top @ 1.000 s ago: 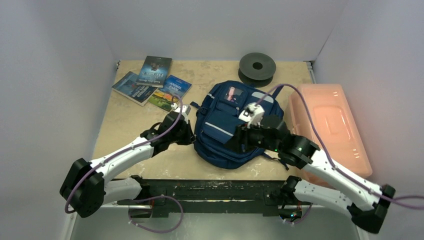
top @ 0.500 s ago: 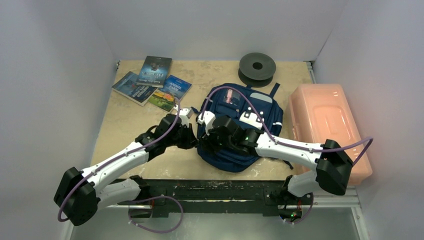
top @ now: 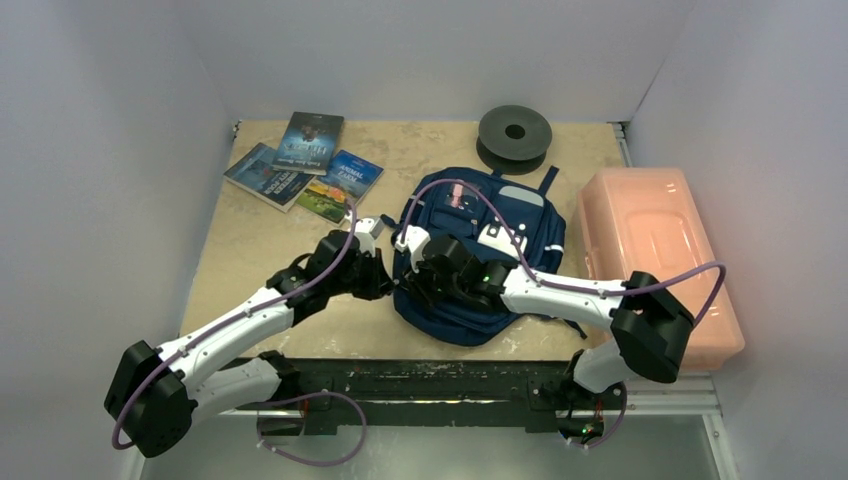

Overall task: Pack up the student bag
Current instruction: Unzip the student bag at the center of the board.

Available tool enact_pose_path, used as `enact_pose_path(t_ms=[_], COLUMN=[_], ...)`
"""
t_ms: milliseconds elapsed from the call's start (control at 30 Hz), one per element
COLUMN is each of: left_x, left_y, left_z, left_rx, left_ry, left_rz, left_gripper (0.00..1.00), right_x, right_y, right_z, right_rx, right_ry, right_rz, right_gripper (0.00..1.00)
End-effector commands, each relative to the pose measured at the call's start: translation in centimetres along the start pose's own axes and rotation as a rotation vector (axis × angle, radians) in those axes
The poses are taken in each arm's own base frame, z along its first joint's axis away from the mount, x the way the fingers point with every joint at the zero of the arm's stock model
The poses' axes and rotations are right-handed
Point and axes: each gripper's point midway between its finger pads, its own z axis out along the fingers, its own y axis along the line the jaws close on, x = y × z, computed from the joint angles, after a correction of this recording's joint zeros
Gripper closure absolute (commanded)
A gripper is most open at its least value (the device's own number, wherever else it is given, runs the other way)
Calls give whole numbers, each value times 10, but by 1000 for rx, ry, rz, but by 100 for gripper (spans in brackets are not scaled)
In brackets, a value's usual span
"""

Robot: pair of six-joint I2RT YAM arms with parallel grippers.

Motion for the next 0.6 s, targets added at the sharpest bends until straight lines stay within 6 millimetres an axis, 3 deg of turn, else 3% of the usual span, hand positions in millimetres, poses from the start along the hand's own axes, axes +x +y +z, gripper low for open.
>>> enact_pose_path(t_ms=[0, 67, 100, 200, 333, 433, 567], left_x=[-28, -31, -34, -42, -57, -68, -99], left_y=[-14, 2, 13, 41, 66, 72, 81], left_z=[-4, -2, -2, -1, 3, 9, 24], left_rx=[39, -64, -138, -337, -496, -533, -577], left_ry=[-103, -110, -112, -113, -170, -208, -249], left_rz=[10, -28, -55, -88, -100, -92, -79], left_gripper=[100, 100, 100, 100, 100, 100, 100], right_x=[14, 18, 18, 7, -11, -9, -4], right_y=[-25, -28, -28, -22, -13, -3, 10], right_z=[9, 10, 9, -4, -37, -47, -55], right_rx=[128, 141, 138, 114, 64, 21, -33], right_ry=[25, 28, 24, -37, -141, -128, -131], right_rz=[-46, -47, -47, -37, 8, 44, 95], right_gripper=[66, 93, 100, 100, 100, 100, 100])
